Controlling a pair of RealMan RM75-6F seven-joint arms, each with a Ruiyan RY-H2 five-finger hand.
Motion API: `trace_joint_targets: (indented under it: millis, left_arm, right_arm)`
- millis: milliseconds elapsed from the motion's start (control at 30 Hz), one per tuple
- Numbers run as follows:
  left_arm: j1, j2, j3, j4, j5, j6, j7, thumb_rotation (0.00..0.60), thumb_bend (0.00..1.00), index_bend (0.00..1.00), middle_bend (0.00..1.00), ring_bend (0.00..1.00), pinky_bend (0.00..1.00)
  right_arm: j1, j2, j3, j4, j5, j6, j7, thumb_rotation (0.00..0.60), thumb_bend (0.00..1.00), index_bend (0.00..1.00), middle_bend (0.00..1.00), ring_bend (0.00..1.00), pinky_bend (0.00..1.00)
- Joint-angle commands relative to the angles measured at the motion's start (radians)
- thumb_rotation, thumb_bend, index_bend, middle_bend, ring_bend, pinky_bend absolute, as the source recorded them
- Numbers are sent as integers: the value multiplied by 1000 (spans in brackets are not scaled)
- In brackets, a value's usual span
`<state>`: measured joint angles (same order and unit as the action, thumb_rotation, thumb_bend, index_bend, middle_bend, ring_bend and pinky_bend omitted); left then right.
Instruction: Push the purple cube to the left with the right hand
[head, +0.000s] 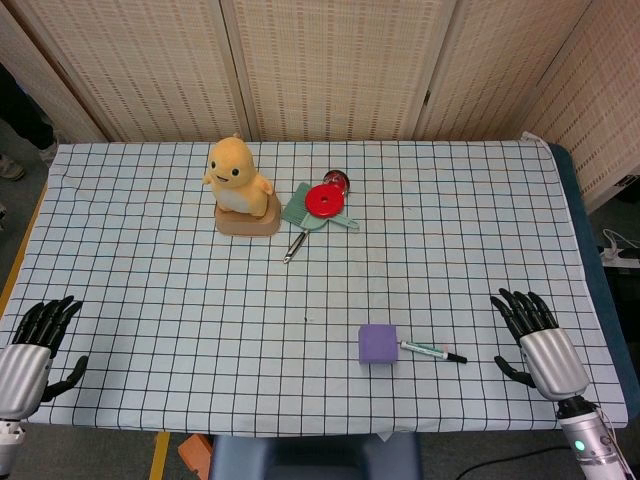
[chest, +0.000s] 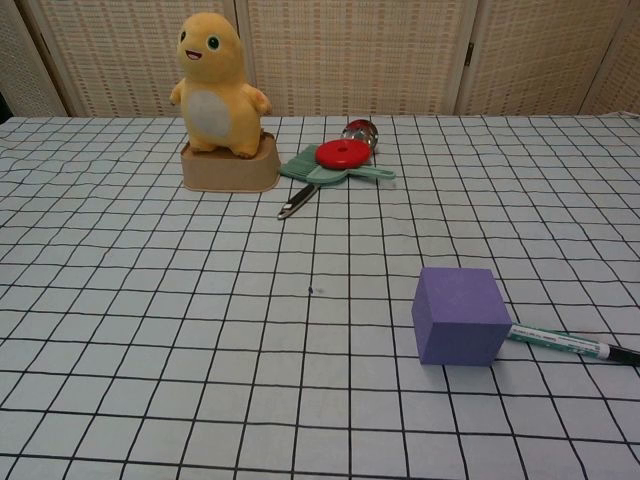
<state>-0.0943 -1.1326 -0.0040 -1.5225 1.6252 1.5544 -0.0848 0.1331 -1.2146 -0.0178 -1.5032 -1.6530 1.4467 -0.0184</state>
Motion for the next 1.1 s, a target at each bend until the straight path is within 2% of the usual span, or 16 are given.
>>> trace_joint_targets:
  millis: [33, 167, 300, 433, 600, 867, 1100]
  left_arm:
    - [0, 3, 2, -7, -1, -2, -1, 600, 402, 0, 0, 0, 47]
    - [-7, 6, 6, -15, 3, -15, -15, 600, 403, 0, 0, 0, 48]
    - [-16, 11, 13, -17, 15, -28, -38, 600, 404, 0, 0, 0, 49]
    - [-25, 21, 16, -15, 19, -39, -82, 600, 406, 0, 0, 0, 50]
    - [-31, 34, 21, -7, 21, -48, -139, 600, 406, 0, 0, 0, 50]
    - [-50, 54, 33, 7, 19, -86, -228, 600, 407, 0, 0, 0, 50]
    - [-55, 66, 45, 15, 37, -86, -275, 600, 409, 0, 0, 0, 50]
  right_arm:
    - [-6, -6, 1, -9, 12, 2, -20, 600, 144, 0, 0, 0, 0]
    - [-13, -13, 2, -44, 56, -26, -49, 600, 147, 0, 3, 0, 0]
    - [-10, -39, 7, -113, 87, -50, -81, 600, 161, 11, 96, 0, 0]
    - [11, -93, 18, -176, 103, -84, -212, 600, 191, 135, 202, 0, 0]
    - [52, -194, 45, -234, 190, -163, -442, 600, 203, 266, 299, 23, 0]
    - [94, -360, 79, -234, 351, -196, -732, 600, 208, 363, 368, 76, 0]
    - [111, -439, 88, -193, 442, -190, -836, 600, 242, 379, 379, 85, 0]
